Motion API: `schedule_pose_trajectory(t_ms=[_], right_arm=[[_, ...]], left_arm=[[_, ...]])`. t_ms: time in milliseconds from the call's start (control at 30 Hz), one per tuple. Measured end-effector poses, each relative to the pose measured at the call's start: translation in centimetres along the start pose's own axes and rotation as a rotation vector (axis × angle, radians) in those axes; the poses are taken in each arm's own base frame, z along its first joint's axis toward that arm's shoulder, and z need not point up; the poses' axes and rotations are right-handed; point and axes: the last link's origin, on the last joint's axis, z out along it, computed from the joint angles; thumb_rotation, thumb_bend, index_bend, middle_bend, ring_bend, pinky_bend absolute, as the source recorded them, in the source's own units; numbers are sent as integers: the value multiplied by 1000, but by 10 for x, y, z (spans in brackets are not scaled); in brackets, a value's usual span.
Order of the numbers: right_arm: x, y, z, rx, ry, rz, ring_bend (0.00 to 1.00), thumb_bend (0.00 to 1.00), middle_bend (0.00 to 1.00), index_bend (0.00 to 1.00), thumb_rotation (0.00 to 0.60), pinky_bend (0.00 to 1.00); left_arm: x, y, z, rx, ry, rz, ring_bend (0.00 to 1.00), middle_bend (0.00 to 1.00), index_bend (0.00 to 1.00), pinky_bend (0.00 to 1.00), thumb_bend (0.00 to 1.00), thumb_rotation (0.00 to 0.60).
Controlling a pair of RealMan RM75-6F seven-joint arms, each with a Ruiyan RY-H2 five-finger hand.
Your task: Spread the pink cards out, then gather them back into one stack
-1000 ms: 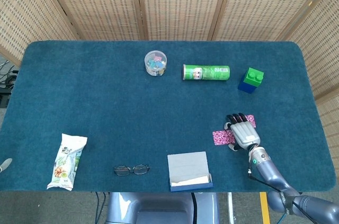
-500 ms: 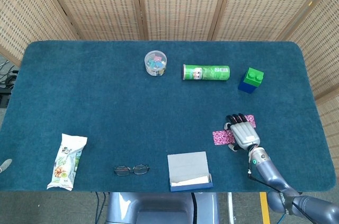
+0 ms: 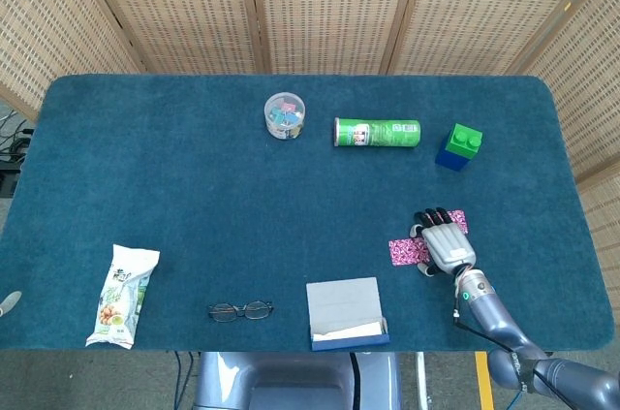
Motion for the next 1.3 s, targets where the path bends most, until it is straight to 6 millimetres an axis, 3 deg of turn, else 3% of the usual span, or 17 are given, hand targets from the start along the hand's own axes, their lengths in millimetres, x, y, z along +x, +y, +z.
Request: schedule_pose_trajectory(t_ms=[1300], right_arm=[[0, 2, -5, 7, 36, 26, 0, 414, 147, 439, 600, 0]], left_arm=[[0, 0, -1, 0, 6, -3, 0, 0, 0, 0, 57, 600]])
